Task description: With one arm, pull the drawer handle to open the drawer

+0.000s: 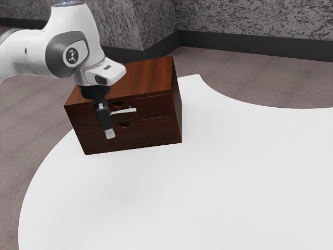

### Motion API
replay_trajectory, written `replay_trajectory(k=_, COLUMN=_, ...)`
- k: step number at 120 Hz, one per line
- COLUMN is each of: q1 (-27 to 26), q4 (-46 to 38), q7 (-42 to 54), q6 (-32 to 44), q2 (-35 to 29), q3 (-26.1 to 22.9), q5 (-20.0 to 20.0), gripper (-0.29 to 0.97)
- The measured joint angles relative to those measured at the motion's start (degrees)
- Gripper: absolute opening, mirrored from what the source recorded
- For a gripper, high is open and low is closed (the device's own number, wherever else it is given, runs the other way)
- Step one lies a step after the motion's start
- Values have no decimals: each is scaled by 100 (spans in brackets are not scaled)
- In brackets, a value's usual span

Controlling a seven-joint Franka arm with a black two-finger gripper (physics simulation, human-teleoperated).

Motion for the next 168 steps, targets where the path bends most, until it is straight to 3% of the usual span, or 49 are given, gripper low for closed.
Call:
replay_trajectory(k=58, q1=76, q4=33, q7=1687, q6=954, q2=341, q3=-9, q5=14, gripper=68)
replay_trajectory(k=134, q1=269, q4=259, q7=2586, q6=1640, q2=622, q3=-24, q5=85, gripper=68)
replay_trajectory(k=168, q1=279, q4=278, q7=2767, q6=1687, q2=689, q3=-27, q5=87, gripper=51)
